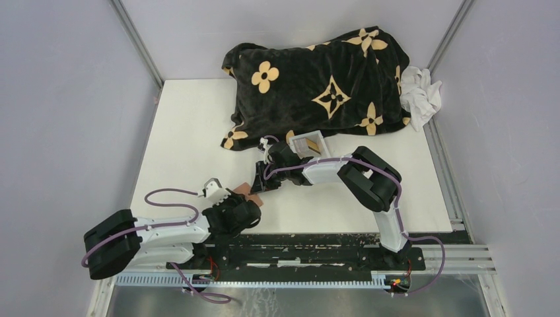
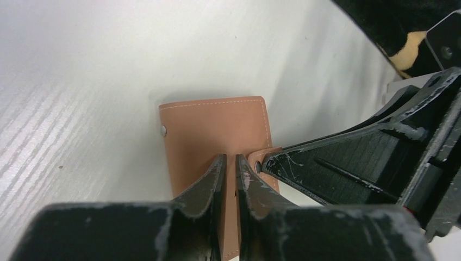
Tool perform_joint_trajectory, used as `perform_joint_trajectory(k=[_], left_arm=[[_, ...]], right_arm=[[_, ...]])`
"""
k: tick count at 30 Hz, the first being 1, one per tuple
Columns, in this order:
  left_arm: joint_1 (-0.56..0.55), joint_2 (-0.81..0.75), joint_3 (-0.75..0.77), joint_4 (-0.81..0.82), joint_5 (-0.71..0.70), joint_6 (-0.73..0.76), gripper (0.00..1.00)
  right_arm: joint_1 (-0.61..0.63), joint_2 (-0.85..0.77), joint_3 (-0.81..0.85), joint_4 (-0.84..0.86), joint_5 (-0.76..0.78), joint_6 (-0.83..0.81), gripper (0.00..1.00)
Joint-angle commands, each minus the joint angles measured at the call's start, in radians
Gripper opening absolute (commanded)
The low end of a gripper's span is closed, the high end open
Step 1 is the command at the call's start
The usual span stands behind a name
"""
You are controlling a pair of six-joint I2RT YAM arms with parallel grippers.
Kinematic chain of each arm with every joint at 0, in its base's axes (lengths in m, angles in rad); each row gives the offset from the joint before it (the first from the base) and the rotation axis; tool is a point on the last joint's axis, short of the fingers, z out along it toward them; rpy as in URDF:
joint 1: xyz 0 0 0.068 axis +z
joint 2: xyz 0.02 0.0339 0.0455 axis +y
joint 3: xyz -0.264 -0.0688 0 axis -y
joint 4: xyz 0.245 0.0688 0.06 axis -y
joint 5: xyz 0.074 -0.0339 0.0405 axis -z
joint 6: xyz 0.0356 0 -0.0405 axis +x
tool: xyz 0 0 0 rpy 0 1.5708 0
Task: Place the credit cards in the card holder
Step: Close the card holder at the center of the board.
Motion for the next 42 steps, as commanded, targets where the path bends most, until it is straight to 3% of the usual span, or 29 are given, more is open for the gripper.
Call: perform_joint_trajectory(k=[1,6,20,42], left_arm=[[-0.005,-0.068,0.017,-0.066,-0.083,-0.024,0.2],[-0.005,-0.119,0.01,-0.075,-0.094,-0.024,0.28],[-0.012,-0.187,-0.076,-0.177,-0.002,-0.169,0.27],[-0.011,-0.077,-0.057,-0.115,-0.007,-0.146,0.22]], right_arm=[[0.008,0.064,-0.017,-0.101,0.059,-0.034,0.34],[0.008,0.063,-0.013,-0.098,0.053,-0.036,0.34],[0.008,0.042,-0.004,-0.106,0.044,-0.053,0.35],[0.013,0.052,0.018,-0.116,-0.001,-0.068,0.41]])
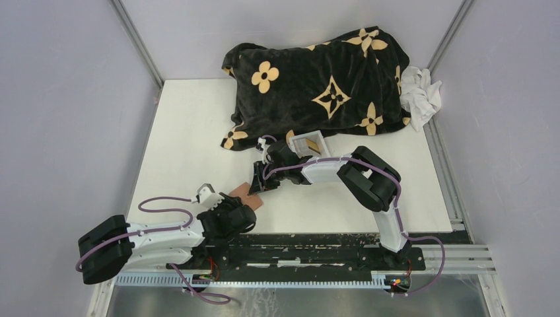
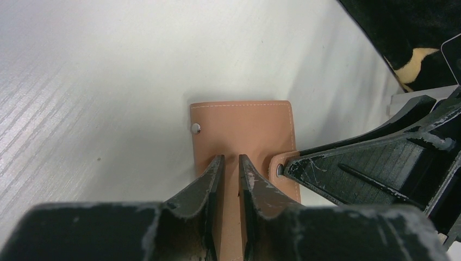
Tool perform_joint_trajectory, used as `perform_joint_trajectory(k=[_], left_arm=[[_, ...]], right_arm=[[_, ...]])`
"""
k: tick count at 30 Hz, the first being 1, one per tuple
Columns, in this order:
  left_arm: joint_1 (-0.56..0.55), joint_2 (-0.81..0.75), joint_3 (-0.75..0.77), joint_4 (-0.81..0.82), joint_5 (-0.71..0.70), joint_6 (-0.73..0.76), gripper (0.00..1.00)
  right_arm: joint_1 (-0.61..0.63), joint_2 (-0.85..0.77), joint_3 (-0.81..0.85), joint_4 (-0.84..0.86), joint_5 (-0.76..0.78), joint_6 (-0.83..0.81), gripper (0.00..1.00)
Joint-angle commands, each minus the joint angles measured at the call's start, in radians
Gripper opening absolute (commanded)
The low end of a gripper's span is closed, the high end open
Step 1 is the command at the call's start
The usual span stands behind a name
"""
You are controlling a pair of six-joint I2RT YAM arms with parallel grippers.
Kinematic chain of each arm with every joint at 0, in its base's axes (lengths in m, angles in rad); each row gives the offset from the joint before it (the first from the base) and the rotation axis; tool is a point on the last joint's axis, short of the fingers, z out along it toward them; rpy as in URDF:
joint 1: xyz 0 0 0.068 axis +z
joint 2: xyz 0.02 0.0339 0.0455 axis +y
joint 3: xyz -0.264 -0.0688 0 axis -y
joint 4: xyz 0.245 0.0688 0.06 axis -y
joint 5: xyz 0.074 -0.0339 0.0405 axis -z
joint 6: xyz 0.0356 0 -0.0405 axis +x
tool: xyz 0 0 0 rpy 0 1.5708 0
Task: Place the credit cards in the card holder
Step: Close the card holder at the center of the board.
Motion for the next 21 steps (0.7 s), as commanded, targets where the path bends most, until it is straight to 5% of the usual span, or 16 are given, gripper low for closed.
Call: perform_joint_trajectory(k=[1,21], left_arm=[[-0.001,0.02,0.004,-0.03,0.007,-0.034,0.22],[-0.002,0.035,0.009,-0.03,0.003,-0.036,0.17]], right_arm=[[0.012,0.048,-0.003,-0.098,0.022,-0.041,0.42],[0.018,0.02,0.011,-0.098,0.008,-0.041,0.46]])
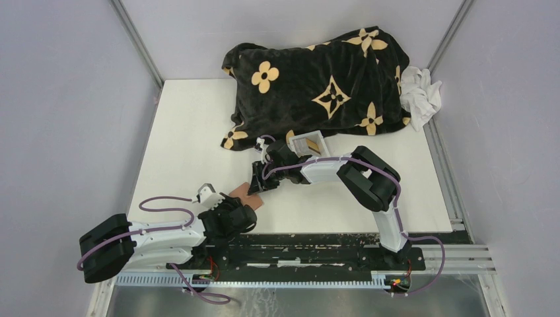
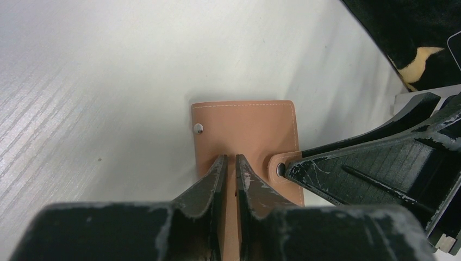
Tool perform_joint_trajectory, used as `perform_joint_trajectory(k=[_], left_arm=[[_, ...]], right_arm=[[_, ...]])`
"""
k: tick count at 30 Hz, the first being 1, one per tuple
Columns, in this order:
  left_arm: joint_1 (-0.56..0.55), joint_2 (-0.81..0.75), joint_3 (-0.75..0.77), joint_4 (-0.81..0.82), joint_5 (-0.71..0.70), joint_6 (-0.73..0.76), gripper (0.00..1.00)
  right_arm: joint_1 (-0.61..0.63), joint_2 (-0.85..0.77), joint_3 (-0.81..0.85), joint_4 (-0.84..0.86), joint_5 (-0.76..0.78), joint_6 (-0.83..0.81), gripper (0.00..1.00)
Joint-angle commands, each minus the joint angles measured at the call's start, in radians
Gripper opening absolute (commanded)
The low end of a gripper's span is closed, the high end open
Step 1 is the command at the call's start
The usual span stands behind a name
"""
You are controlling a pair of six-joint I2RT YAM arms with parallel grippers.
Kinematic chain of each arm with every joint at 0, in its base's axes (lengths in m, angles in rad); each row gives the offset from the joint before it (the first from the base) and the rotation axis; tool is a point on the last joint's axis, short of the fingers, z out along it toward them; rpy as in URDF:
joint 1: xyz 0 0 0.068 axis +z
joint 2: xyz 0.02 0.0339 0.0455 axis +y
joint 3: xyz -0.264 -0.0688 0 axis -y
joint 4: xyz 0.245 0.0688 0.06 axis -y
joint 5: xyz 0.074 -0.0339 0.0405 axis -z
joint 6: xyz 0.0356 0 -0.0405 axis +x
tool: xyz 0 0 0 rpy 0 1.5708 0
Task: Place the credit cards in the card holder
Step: Close the card holder at the center of the board.
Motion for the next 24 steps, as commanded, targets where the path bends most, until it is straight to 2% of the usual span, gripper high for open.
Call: perform_joint_trajectory(k=[1,8,24], left_arm=[[-0.002,0.021,0.005,-0.031,0.004,-0.035,0.17],[-0.002,0.025,0.007,-0.032,0.004,-0.038,0.16],[-0.003,0.031,0.007,-0.026,0.006,-0.043,0.15]], right_arm=[[0.018,0.016,-0.002,-0.08,0.018,-0.024,0.47],[0.022,0.032,0.014,-0.088,0.014,-0.025,0.49],[0.04,0.085,0.04,-0.16,0.049,-0.061,0.47]])
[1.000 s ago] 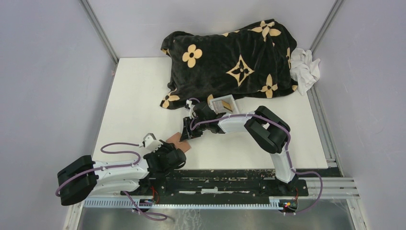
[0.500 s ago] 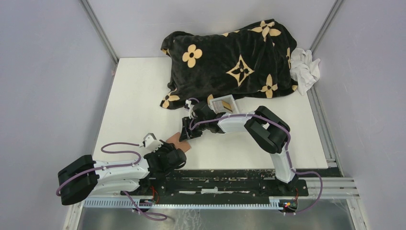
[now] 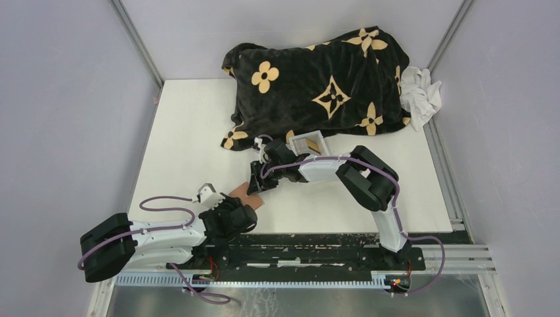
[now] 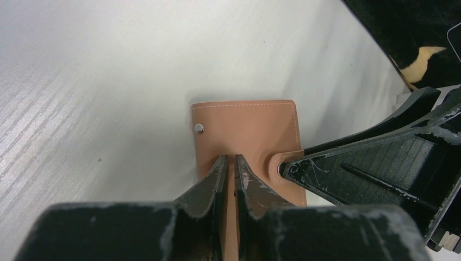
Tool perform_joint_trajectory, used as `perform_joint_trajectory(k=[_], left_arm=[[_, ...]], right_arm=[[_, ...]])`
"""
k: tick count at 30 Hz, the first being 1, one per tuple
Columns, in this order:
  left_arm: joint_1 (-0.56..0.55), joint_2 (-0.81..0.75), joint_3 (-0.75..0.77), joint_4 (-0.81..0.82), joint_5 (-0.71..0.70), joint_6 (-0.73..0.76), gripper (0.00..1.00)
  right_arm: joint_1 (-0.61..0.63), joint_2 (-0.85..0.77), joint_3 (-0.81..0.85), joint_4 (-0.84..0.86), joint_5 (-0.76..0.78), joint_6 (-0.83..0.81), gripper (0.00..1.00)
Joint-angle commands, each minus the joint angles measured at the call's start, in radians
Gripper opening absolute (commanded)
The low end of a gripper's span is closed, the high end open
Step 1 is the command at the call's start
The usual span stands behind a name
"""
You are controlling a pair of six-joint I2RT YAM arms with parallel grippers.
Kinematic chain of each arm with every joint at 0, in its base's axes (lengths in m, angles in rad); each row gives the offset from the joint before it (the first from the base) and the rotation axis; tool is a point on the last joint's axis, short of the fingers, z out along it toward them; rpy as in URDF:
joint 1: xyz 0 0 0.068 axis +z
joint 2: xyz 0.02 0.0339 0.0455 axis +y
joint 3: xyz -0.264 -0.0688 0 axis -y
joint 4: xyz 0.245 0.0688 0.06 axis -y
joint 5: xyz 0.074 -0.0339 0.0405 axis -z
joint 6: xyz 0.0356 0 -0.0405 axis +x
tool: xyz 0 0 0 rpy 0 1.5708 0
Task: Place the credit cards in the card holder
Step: Close the card holder at the center of the board.
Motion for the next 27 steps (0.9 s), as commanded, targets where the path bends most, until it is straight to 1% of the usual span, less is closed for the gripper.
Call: perform_joint_trajectory(k=[1,19,27], left_arm=[[-0.003,0.018,0.002,-0.027,0.008,-0.043,0.15],[-0.003,0.02,0.007,-0.028,0.0,-0.036,0.14],[-0.004,0.03,0.015,-0.028,0.0,-0.037,0.13]], right_arm=[[0.037,0.072,0.003,-0.12,0.058,-0.054,0.46],[0.041,0.068,0.009,-0.198,0.072,-0.087,0.46],[0.041,0.082,0.081,-0.246,0.06,-0.068,0.49]])
